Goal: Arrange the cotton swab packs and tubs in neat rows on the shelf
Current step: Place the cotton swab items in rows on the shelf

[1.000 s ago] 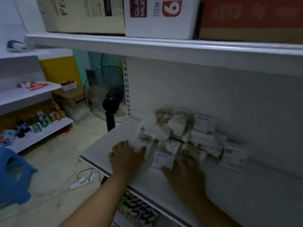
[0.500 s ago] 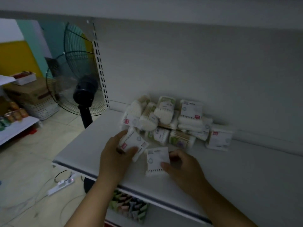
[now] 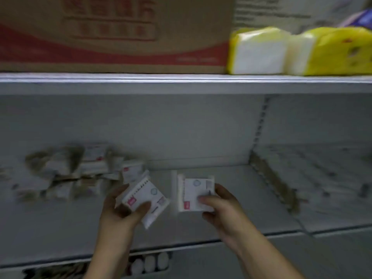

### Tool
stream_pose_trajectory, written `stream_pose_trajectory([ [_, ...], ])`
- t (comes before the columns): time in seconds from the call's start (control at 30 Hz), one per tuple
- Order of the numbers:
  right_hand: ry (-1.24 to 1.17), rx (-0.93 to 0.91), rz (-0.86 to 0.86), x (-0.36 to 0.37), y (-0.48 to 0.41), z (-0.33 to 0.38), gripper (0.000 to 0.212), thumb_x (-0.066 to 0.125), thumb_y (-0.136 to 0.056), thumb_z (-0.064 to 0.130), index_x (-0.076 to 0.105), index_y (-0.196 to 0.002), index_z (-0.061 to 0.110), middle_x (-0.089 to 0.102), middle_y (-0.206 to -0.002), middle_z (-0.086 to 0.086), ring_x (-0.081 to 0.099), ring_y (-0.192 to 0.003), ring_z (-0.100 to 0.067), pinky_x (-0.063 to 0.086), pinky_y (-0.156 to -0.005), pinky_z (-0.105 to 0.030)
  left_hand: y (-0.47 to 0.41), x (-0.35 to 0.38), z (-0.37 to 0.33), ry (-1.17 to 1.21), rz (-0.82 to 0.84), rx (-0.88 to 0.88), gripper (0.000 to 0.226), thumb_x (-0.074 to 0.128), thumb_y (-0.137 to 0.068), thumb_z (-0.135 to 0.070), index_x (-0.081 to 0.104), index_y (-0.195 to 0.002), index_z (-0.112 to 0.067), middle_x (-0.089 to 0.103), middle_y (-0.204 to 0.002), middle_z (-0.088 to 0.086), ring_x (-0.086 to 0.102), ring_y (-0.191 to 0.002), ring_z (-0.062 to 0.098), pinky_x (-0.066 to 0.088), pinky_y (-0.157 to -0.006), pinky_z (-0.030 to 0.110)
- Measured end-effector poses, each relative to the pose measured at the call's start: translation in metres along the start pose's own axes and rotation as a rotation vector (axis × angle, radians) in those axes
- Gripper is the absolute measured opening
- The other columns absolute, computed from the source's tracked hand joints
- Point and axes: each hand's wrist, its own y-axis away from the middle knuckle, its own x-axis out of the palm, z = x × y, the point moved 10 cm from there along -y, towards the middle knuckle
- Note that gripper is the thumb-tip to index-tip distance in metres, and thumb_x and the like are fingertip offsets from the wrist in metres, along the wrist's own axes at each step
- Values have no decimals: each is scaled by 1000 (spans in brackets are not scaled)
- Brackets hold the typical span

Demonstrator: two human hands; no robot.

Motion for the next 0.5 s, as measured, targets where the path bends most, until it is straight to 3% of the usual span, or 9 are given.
stream_pose_trajectory([
  [0.07, -95, -42, -102, -61, 24, 17, 33, 68, -68, -1, 61, -96, 15, 70, -72, 1, 64, -57, -9, 44, -46, -19, 30, 64, 3, 12, 90, 8, 43, 59, -81, 15, 48, -113, -12, 63, -92, 8, 63, -60, -3, 51, -53, 10],
  [0.17, -178, -101, -183, -138, 60, 41, 40, 64, -74, -12, 54, -102, 15, 68, -85, -4, 66, -62, -16, 54, -51, -28, 71, 147, 7, 37, 196, -3, 39, 60, -82, 12, 53, -105, -18, 63, -89, 8, 63, -63, 4, 49, -50, 10],
  [0.23, -200, -142, -215, -181, 83, 58, 45, 68, -63, -5, 52, -100, 15, 66, -87, -7, 65, -63, -18, 55, -51, -28, 95, 199, 9, 59, 287, -35, 39, 61, -80, 14, 55, -106, -14, 64, -90, 10, 61, -72, 16, 51, -49, 13],
  [0.33, -202, -214, -283, -240, 110, 87, 37, 63, -54, 5, 53, -88, 12, 64, -73, -6, 60, -57, -14, 46, -46, -21, 123, 272, 10, 52, 399, -74, 43, 64, -76, 16, 54, -108, -10, 65, -90, 11, 59, -74, 19, 53, -53, 24],
  [0.5, -139, -266, -412, -331, 137, 117, 31, 71, -71, -3, 52, -91, 12, 67, -71, 0, 60, -58, -10, 45, -48, -18, 159, 384, 22, 25, 564, -135, 39, 73, -73, 7, 55, -98, -16, 64, -89, 10, 61, -75, 23, 52, -60, 33],
])
